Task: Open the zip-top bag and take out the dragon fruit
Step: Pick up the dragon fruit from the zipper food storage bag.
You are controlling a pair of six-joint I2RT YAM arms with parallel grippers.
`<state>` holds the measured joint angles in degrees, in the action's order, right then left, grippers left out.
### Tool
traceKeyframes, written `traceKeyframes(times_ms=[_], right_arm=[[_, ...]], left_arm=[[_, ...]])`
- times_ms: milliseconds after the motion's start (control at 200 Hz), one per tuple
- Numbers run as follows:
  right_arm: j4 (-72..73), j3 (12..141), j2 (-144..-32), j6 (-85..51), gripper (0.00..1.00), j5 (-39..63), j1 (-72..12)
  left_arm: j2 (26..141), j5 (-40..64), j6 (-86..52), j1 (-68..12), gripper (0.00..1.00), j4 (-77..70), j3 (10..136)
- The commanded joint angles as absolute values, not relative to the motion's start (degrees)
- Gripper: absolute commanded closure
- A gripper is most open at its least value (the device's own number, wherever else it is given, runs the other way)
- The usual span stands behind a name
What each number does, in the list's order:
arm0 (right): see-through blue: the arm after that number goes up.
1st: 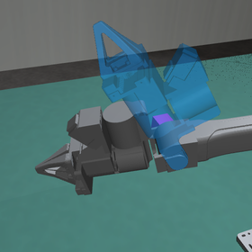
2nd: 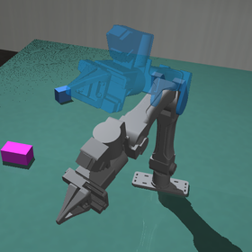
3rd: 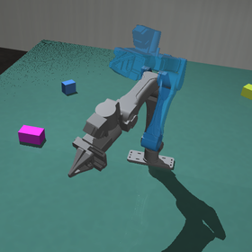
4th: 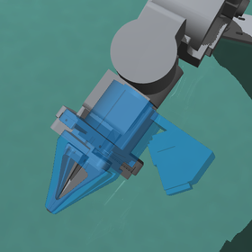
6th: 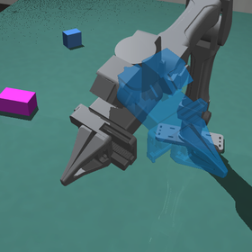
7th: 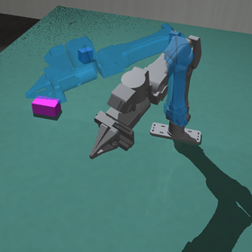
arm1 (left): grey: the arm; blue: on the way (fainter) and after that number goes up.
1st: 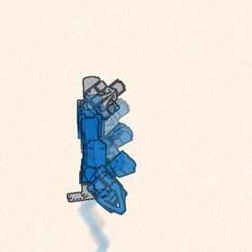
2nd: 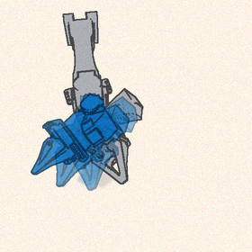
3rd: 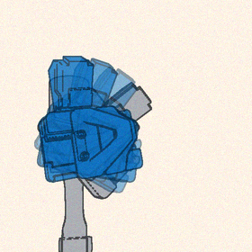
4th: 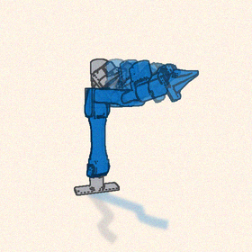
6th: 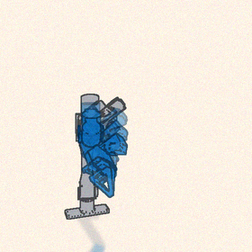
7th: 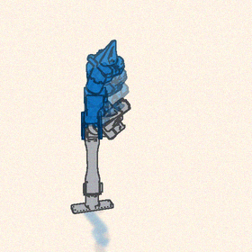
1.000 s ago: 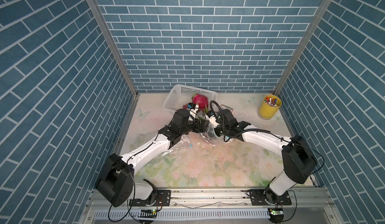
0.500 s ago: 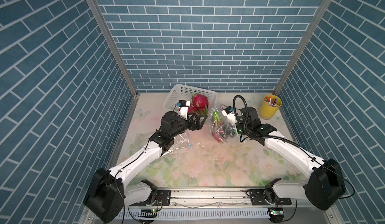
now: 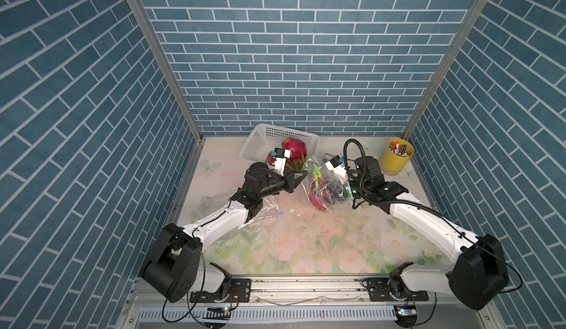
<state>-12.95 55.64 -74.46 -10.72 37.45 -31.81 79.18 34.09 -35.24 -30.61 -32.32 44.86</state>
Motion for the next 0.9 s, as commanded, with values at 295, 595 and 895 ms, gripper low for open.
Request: traceKeyframes(times_ms=[295, 595, 895], right_arm=[[-13.49, 54.76, -69.50, -9.84, 0.26, 35.16, -30.60], [-13.62, 54.75, -65.69, -10.02, 0.26, 33.28, -29.72], [-15.25, 53.71, -61.54, -10.34, 0.25, 28.74, -26.03]], left_arm=[[71.89, 14.32, -30.06, -22.66, 1.00, -17.69, 41.57], [72.19, 10.87, -28.23, -20.91, 1.00, -12.63, 41.46], [70.55, 5.14, -25.14, -20.78, 1.00, -7.25, 40.54]])
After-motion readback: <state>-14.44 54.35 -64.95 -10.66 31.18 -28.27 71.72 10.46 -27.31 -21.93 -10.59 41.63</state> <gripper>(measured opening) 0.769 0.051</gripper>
